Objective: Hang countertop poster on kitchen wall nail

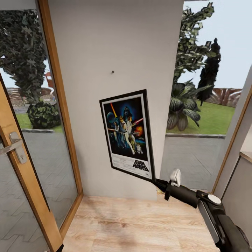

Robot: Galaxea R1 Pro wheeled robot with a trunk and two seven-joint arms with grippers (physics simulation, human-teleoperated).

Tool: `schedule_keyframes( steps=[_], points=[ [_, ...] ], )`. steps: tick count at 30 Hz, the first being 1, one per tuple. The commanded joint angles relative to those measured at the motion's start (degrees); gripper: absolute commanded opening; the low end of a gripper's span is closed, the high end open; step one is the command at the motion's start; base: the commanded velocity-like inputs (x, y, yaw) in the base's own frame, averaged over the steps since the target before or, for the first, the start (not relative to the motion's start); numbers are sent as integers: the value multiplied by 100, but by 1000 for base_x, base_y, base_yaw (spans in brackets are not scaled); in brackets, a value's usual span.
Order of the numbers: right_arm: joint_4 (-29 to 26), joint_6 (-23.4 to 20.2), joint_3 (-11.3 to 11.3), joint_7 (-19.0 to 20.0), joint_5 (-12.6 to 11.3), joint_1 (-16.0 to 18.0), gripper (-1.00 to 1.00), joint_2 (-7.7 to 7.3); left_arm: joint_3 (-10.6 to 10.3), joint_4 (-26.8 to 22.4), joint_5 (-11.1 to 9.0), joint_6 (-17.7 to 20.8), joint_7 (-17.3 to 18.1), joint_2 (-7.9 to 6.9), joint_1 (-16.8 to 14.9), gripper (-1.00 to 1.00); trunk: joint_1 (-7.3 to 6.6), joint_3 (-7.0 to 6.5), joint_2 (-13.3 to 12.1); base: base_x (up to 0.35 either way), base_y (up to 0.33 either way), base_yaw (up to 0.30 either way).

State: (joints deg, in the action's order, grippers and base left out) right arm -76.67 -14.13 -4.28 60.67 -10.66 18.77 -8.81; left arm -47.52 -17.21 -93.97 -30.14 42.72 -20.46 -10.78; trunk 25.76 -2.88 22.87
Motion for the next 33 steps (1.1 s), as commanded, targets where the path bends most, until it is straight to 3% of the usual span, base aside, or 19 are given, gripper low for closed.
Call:
schedule_keyframes(
  steps=[1, 7, 11, 19, 22, 23, 33],
  points=[
    [-99, -597, -9, 164, -75, 390, -100, -3, -46, -4, -57, -18, 19, -5, -3, 100, 2, 3, 4, 0, 0, 0],
    [-121, -1384, -11, 469, -184, 1112, -100, 2, -61, -6, -52, -18, 243, -9, -3, 100, 2, 3, 4, 0, 0, 0],
    [-97, -1631, -17, 526, -311, 1411, -100, -5, -63, -3, -45, -18, 411, -10, -3, 100, 2, 3, 4, 0, 0, 0],
    [178, -2096, -44, 586, -521, 2016, -100, -21, -60, -2, 476, -11, 535, -2, -3, 100, 2, 3, 4, 0, 0, 0],
    [443, -2201, -55, 802, -688, 2288, -100, -28, -57, -2, 606, -8, 547, -3, -3, 100, 2, 3, 4, 0, 0, 0],
    [663, -2236, -61, 965, -788, 2526, -100, -35, -56, -2, 649, -9, 551, -4, -3, 100, 2, 3, 4, 0, 0, 0],
    [1082, -2561, -14, 1072, -1037, 2937, -100, -16, -55, -2, 670, -9, 553, -3, -3, 100, 2, 3, 4, 0, 0, 0]
  ],
)
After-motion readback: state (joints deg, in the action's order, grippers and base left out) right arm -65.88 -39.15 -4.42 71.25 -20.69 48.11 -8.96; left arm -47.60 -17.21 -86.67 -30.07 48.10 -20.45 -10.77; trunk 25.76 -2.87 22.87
